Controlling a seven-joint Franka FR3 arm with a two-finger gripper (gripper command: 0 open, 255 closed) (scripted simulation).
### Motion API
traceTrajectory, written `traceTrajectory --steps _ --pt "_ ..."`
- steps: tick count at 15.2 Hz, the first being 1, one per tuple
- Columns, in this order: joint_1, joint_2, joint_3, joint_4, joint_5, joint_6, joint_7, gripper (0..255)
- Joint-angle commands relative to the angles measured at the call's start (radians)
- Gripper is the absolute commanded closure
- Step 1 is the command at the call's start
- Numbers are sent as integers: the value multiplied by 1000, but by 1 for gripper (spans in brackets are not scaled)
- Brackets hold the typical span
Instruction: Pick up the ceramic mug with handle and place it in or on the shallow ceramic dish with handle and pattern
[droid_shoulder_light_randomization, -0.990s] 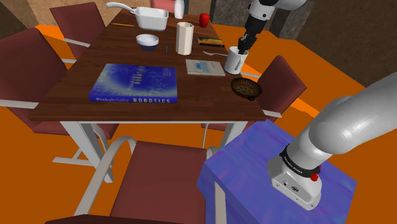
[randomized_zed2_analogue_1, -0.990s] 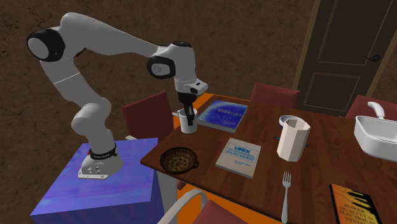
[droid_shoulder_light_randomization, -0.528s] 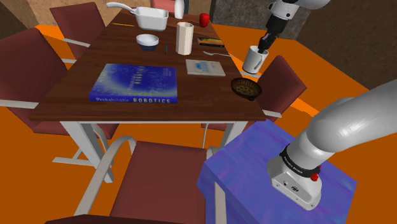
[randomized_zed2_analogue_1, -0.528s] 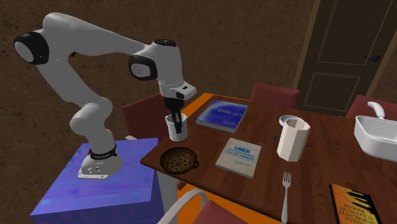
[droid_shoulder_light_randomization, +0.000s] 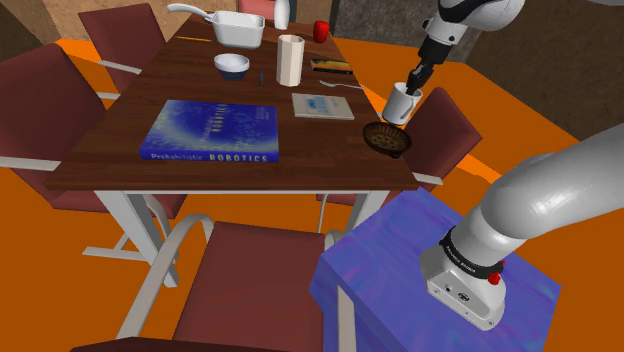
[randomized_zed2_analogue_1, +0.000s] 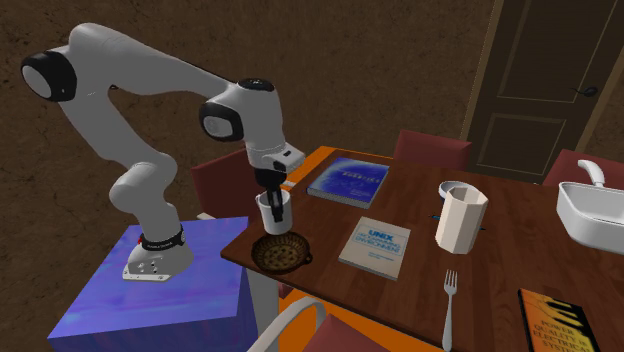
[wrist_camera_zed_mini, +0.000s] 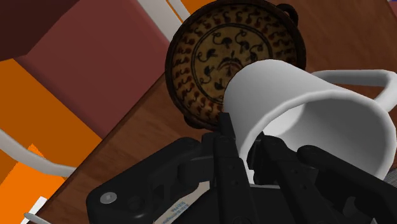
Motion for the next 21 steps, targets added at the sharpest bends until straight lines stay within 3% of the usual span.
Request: traceTrajectory --steps 1,11,18,19,21 --pt "0 9 -5 -19 1 28 -5 255" --pt "6 68 -26 -108 14 174 -30 255" --pt "6 68 -26 -108 14 174 -30 255" --pt "6 68 -26 -108 14 174 -30 0" --pt "6 68 -26 -108 14 174 -30 0"
